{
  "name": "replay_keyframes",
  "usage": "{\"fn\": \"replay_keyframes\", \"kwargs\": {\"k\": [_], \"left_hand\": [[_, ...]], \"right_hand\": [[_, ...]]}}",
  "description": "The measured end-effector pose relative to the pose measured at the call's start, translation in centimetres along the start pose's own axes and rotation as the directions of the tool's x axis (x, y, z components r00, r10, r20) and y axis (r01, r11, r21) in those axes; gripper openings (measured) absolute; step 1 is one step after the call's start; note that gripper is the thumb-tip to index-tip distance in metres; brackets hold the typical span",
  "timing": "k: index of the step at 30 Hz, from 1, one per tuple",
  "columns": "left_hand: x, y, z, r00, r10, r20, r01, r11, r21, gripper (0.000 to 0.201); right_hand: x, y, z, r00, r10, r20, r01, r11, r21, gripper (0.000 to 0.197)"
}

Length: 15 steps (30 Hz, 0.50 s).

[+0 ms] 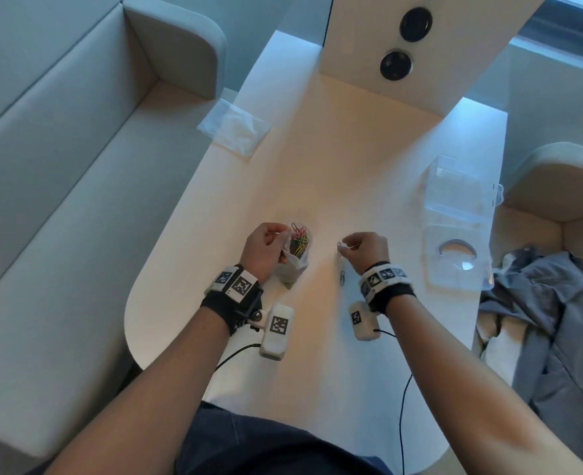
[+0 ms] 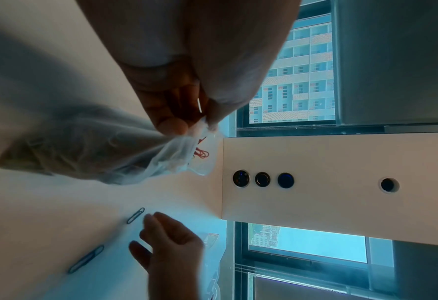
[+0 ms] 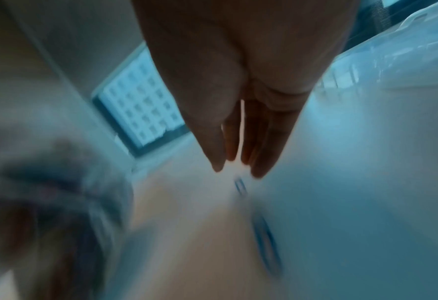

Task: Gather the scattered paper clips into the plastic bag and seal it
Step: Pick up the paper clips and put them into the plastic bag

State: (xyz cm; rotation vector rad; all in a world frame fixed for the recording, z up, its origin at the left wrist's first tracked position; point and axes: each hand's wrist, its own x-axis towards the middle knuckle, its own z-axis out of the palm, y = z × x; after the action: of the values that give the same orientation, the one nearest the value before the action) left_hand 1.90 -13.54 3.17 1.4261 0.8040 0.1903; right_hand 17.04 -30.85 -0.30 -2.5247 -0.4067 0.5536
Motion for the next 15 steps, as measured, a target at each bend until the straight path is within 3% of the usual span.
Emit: {"fn": "replay_keyframes", "kwargs": {"k": [2,4,6,11,15], "left_hand": [[-0.1,-0.4,-0.4,1.000,0.003,0.000,-0.003,1.000,-0.006,0.008],[-0.1,-0.6,-0.7,1.000,-0.005,0.007,0.005,1.000,0.000,0.004],[-0.1,-0.7,-0.8,1.000,-0.007,0.013,0.007,1.000,0.019,0.003],[-0.2,-1.1,-0.5,0.999,-0.027,0.020,0.027,1.000,0.005,0.008],[-0.5,-1.3,0.0,0.999,-0.030,0.044,0.029,0.999,0.021,0.003]], "right_hand": [[-1.1,0.3,2.1,0.981,-0.183,0.068,0.193,0.963,-0.188,0.018],[-2.2,0.7,3.4,0.954,-0.260,0.152,0.295,0.909,-0.294,0.031],[-2.8,1.7,3.4,0.957,-0.247,0.150,0.285,0.895,-0.344,0.040],[-5.4,2.7,3.1,0.978,-0.163,0.131,0.205,0.867,-0.455,0.028],[-7.6,1.5,5.0,0.981,-0.099,0.164,0.154,0.917,-0.368,0.027]]}}
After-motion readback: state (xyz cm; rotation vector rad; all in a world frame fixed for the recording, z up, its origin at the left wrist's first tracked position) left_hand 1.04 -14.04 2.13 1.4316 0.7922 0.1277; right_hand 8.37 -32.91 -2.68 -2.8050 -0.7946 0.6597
